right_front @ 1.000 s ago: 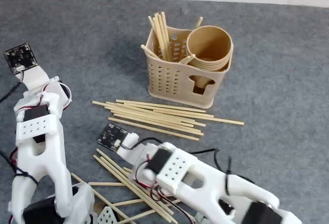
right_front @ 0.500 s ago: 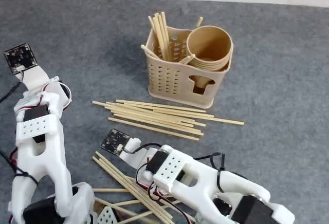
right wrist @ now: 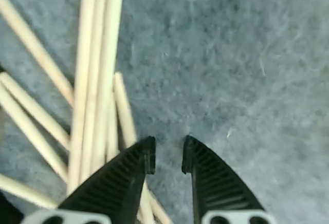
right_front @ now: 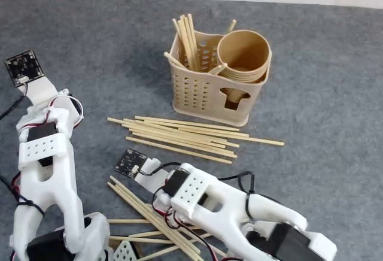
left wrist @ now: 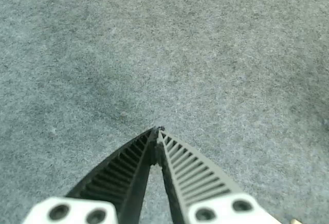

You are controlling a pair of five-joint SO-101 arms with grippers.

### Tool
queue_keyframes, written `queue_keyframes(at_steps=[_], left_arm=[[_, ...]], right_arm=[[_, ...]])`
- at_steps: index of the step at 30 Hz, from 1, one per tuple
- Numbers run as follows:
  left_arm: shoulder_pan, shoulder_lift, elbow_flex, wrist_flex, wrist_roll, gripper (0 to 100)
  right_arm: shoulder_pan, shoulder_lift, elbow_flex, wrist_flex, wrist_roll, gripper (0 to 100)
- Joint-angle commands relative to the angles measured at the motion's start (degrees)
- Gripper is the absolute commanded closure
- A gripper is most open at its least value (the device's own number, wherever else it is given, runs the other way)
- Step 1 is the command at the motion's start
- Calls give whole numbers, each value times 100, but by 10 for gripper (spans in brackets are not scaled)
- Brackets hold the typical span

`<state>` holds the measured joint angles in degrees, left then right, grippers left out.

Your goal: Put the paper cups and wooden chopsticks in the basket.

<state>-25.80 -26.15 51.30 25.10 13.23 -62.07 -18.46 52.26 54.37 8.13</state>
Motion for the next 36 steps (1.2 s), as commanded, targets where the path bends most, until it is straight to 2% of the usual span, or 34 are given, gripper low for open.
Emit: queue_keyframes(at_steps=[1, 7, 14, 23, 36], left_arm=[[-48, -154, -31, -105, 18, 992], [-48, -154, -40, -105, 18, 992], [-48, -154, -40, -105, 18, 992], [-48, -154, -40, -105, 18, 992], [-48, -154, -31, -105, 18, 992]], right_arm=[[-48, -840, 154, 22, 35, 893], [-75, -1560, 541, 13, 35, 893], [-391, -1059, 822, -611, 35, 893], [549, -312, 505, -716, 79, 893], [321, -831, 418, -602, 70, 889]])
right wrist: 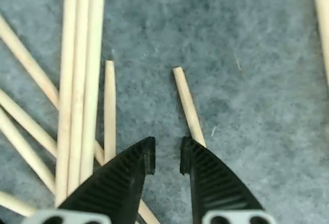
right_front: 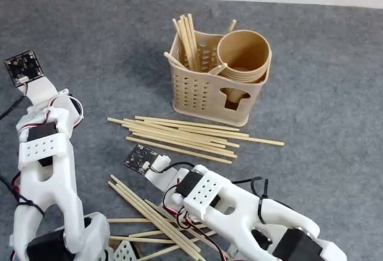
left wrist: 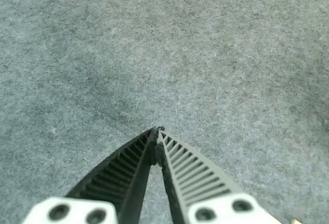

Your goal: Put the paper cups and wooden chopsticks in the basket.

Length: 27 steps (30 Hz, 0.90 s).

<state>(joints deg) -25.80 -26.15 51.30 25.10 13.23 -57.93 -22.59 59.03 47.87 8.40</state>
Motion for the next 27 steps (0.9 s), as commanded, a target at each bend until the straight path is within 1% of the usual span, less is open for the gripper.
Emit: queue_keyframes(at_steps=[1, 4, 7, 8, 12, 15, 22, 27], left_arm=[[-48, -154, -31, -105, 18, 992], [-48, -154, -31, -105, 18, 992], [-48, -154, -40, -105, 18, 992], [-48, -154, -40, -105, 18, 992], [-48, -154, -40, -105, 18, 992], [-48, -154, -40, -105, 18, 992], [-48, -154, -40, -105, 18, 992], [-48, -154, -40, -105, 18, 992]], right_arm=[[-110, -593, -259, 198, 44, 888], [-110, -1033, -259, 497, 44, 844], [-84, -1209, -251, 514, 44, 772], [-57, -1191, -251, 514, 44, 763], [-22, -884, -251, 391, 105, 763], [-13, -514, -251, 127, 448, 763], [681, 207, -295, 66, 862, 763], [690, 602, -312, 57, 967, 771]])
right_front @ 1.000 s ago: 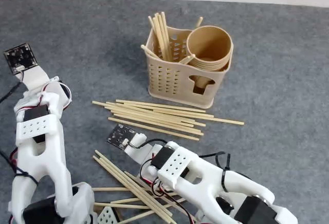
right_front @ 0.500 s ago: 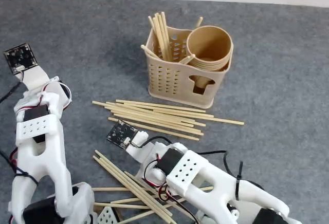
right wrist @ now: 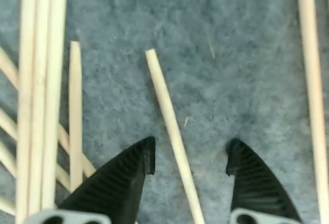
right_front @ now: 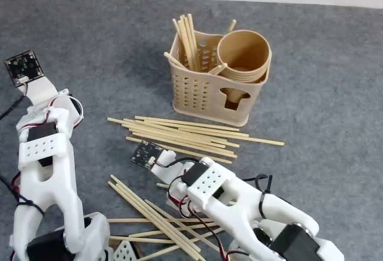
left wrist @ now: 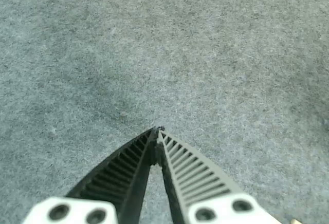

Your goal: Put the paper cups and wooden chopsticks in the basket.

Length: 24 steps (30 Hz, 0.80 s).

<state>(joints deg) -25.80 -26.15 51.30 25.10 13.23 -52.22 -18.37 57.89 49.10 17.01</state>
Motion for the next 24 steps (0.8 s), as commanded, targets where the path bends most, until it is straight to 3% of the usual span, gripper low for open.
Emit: queue_keyframes(at_steps=[1, 7, 15, 24], left_arm=[[-48, -154, -31, -105, 18, 992], [-48, -154, -31, -105, 18, 992], [-48, -154, -31, -105, 18, 992], [-48, -154, -31, -105, 18, 992]], right_arm=[[119, 224, -207, -75, 105, 790], [163, 251, -523, -198, 114, 998], [163, 127, -558, 119, 492, 993], [655, -1429, -444, 277, 510, 993]])
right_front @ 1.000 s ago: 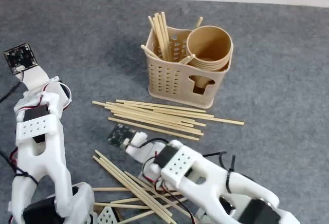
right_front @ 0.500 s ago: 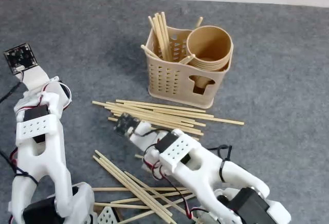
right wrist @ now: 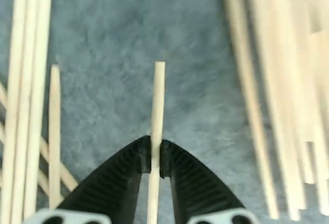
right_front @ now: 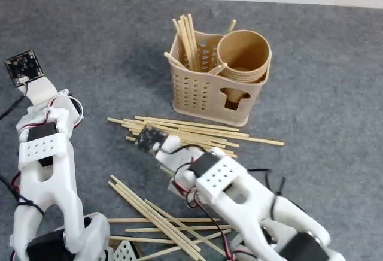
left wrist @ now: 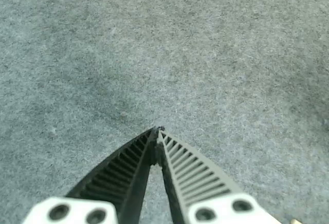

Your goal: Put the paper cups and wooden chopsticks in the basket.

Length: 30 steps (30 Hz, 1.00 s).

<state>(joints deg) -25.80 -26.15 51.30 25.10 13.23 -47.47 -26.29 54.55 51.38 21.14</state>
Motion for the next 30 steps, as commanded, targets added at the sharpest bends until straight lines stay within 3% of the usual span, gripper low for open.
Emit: queue_keyframes(at_steps=[1, 22, 30], left_arm=[[-48, -154, -31, -105, 18, 992], [-48, -154, -31, -105, 18, 992], [-48, -154, -31, -105, 18, 992]], right_arm=[[215, -813, -13, 84, 97, 993], [242, -5051, 1112, -22, 62, 993], [242, -6545, 2440, -1516, 62, 993]])
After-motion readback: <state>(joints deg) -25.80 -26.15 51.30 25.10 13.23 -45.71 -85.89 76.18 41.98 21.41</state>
